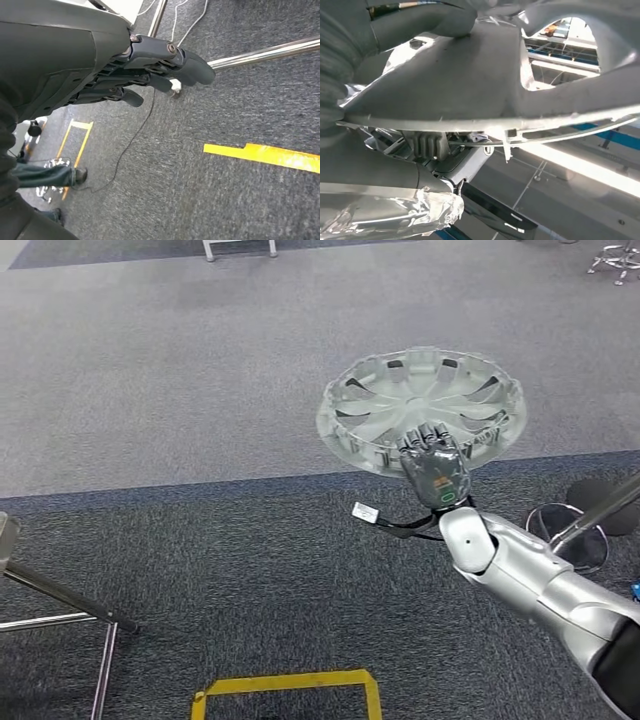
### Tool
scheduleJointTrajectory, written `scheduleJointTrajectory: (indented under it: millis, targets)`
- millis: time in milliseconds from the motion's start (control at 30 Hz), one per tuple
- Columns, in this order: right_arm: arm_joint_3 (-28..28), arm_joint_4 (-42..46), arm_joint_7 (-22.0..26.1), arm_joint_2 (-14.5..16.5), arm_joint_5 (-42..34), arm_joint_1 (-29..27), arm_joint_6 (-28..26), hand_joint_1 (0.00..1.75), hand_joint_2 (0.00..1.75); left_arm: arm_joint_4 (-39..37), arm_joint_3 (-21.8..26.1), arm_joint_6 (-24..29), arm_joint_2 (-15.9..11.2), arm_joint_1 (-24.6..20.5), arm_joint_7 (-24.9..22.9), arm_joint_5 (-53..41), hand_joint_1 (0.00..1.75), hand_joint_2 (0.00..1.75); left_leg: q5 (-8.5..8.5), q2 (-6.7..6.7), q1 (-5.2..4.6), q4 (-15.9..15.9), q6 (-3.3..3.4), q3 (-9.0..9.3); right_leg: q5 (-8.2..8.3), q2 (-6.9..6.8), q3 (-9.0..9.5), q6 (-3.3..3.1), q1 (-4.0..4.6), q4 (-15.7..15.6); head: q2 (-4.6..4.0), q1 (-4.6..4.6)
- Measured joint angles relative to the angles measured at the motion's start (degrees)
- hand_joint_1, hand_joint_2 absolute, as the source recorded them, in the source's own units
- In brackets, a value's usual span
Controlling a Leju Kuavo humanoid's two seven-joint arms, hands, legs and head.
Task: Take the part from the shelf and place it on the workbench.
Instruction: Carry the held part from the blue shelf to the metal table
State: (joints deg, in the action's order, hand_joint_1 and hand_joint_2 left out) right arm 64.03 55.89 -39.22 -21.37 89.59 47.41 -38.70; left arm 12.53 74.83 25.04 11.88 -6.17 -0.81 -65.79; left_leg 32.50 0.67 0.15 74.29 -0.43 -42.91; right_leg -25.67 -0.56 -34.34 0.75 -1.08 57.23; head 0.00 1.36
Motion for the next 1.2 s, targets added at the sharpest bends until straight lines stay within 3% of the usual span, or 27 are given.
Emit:
scheduleJointTrajectory:
  millis: [33,67,133,167,233,333,400,467,500,533,567,633,700,800,867,967,1000,1033,1067,1133,1200]
  targets:
    - [-0.2,0.5,0.0,-0.7,0.0,-0.3,0.0,1.75,1.75,0.0,-0.1,0.0,0.1,0.1,-0.1,-0.1,0.00,1.75,-0.98,-0.09,0.07,-0.1,-0.05,-0.05,-0.10,-0.15,0.13,0.04,0.00,0.0,0.00,0.01]
    - [-0.4,1.0,0.0,-1.2,0.0,-0.6,0.1,1.75,1.75,0.0,-0.2,0.0,0.2,0.1,-0.3,-0.2,0.00,1.75,-2.89,-0.18,0.12,-2.4,0.02,1.00,-0.22,-0.25,0.32,0.11,0.00,0.0,0.00,0.03]
    - [-0.8,2.2,0.0,-2.3,0.0,-0.9,0.2,1.75,1.75,0.0,-0.4,0.0,0.3,0.0,-0.4,-0.4,0.00,1.75,-7.00,-1.04,-0.09,-10.0,0.57,4.67,-0.49,-0.42,0.73,0.40,0.07,0.1,0.00,0.02]
    - [-1.1,2.8,0.0,-3.0,0.0,-1.0,0.3,1.75,1.75,0.0,-0.5,0.0,0.4,-0.1,-0.4,-0.5,0.00,1.75,-7.98,-1.52,-0.29,-13.2,0.96,6.16,-0.61,-0.52,0.78,0.61,0.17,0.1,0.00,0.02]
    - [-1.5,4.4,0.0,-4.6,0.0,-1.1,0.6,1.75,1.75,0.0,-0.7,0.1,0.6,-0.4,-0.4,-0.7,0.00,1.75,-7.80,-1.92,-0.65,-15.6,1.58,7.20,-0.73,-0.96,0.67,1.14,0.37,0.2,0.00,-0.04]
    - [-2.2,7.1,0.0,-6.8,0.0,-1.6,1.4,1.75,1.75,0.0,-1.2,0.1,1.1,-0.3,-0.4,-1.0,0.00,1.75,-7.79,-1.01,-0.44,-16.5,2.37,7.51,-1.68,-1.32,0.35,2.03,0.28,0.9,0.00,-0.10]
    - [-2.6,8.7,0.0,-8.1,0.0,-1.9,2.3,1.75,1.75,0.0,-1.5,0.1,1.4,-0.3,-0.3,-1.3,0.00,1.75,-7.97,-0.42,-0.26,-16.8,2.93,7.77,-4.50,-0.48,-2.07,2.39,0.16,5.9,0.00,-0.33]
    - [-2.6,10.3,0.0,-9.1,0.1,-2.2,3.4,1.75,1.75,0.0,-1.6,0.1,1.7,-0.3,-0.3,-1.3,0.00,1.75,-7.94,0.14,-0.35,-16.8,3.24,7.78,-7.65,0.19,-6.15,2.60,0.16,13.9,0.00,-0.50]
    - [-2.6,11.1,0.0,-9.5,0.1,-2.5,4.0,1.75,1.75,0.0,-1.7,0.0,1.9,-0.3,-0.4,-1.3,0.00,1.75,-7.92,0.42,-0.39,-16.7,3.29,7.82,-8.15,0.32,-7.62,2.68,0.16,16.4,0.00,-0.50]
    - [-2.6,11.9,0.0,-9.9,0.1,-2.7,4.6,1.75,1.75,0.0,-1.8,0.0,2.0,-0.3,-0.4,-1.3,0.00,1.75,-7.89,0.72,-0.41,-16.7,3.29,7.87,-7.49,0.37,-8.08,2.72,0.15,16.8,0.00,-0.52]
    - [-2.6,12.6,0.0,-10.2,0.0,-3.0,4.9,1.75,1.75,0.0,-1.8,-0.1,2.0,-0.3,-0.4,-1.3,0.00,1.75,-7.84,1.04,-0.41,-16.7,3.25,7.94,-5.78,0.42,-7.35,2.71,0.10,14.7,0.00,-0.53]
    - [-2.6,13.7,0.0,-10.6,0.0,-3.2,5.3,1.75,1.75,0.0,-1.8,-0.2,2.2,-0.3,-0.5,-1.3,0.00,1.75,-7.61,1.66,-0.47,-16.4,2.92,7.95,-1.77,1.19,-3.80,2.71,-0.14,7.0,0.00,-0.56]
    - [-2.5,14.6,0.0,-10.9,0.1,-3.2,5.5,1.75,1.75,0.0,-1.9,-0.4,2.3,-0.4,-0.7,-1.3,0.00,1.75,-7.43,2.16,-0.64,-15.9,2.42,7.59,-0.26,2.22,-1.13,2.57,-0.32,1.8,0.00,-0.51]
    - [-2.2,15.3,0.0,-10.9,0.1,-3.2,5.7,1.75,1.75,0.0,-1.9,-0.5,2.2,-0.3,-1.0,-0.9,0.00,1.75,-7.46,2.64,-0.58,-15.8,1.68,7.24,-0.38,2.06,-0.60,1.81,-0.24,1.1,0.00,-0.53]
    - [-1.9,15.4,0.0,-10.6,0.1,-3.0,5.8,1.75,1.75,0.0,-1.9,-0.7,2.1,-0.2,-1.1,-0.5,0.00,1.75,-6.04,1.88,-0.55,-14.0,1.05,6.49,-0.32,1.43,-0.44,1.10,-0.40,0.9,0.00,-0.28]
    - [-1.4,15.4,0.0,-10.2,0.1,-2.6,5.8,1.75,1.75,0.0,-1.9,-0.9,2.0,-0.4,-1.2,-0.2,0.00,1.75,-0.93,0.30,-0.28,-3.9,0.20,1.72,-0.41,0.39,-0.35,0.47,-0.36,0.9,0.00,-0.01]
    - [-1.2,15.4,0.0,-10.1,0.1,-2.6,5.8,1.75,1.75,0.0,-1.9,-0.9,2.0,-0.3,-1.2,-0.2,0.00,1.75,0.02,0.15,-0.20,-0.7,0.08,0.19,-0.44,0.04,-0.34,0.42,-0.30,0.9,0.00,-0.03]
    - [-1.1,15.4,0.0,-9.9,0.1,-2.5,5.8,1.75,1.75,0.0,-1.9,-1.0,2.0,-0.3,-1.2,-0.2,0.00,1.75,-0.10,0.09,-0.16,0.6,0.06,-0.50,-0.47,-0.26,-0.32,0.40,-0.25,0.9,0.00,-0.02]
    - [-0.9,15.4,0.0,-9.7,0.1,-2.5,5.8,1.75,1.75,0.0,-1.9,-1.0,2.0,-0.3,-1.2,-0.2,0.00,1.75,-1.35,0.03,-0.16,-0.5,0.17,-0.05,-0.50,-0.53,-0.26,0.39,-0.17,0.9,0.00,-0.02]
    - [-0.8,15.4,0.0,-9.2,0.1,-2.4,5.8,1.75,1.75,0.0,-1.9,-1.1,1.9,-0.3,-1.2,-0.2,0.00,1.75,-5.38,-0.66,-0.39,-7.6,0.88,3.46,-0.58,-0.96,-0.08,0.42,-0.03,0.9,0.00,-0.01]
    - [-0.8,15.3,0.0,-8.7,0.1,-2.2,5.6,1.75,1.75,0.0,-1.9,-1.1,1.8,-0.4,-1.2,-0.1,0.00,1.75,-7.42,-1.96,-0.92,-14.0,1.85,6.68,-0.72,-1.42,-0.04,0.66,0.26,0.9,0.00,-0.04]
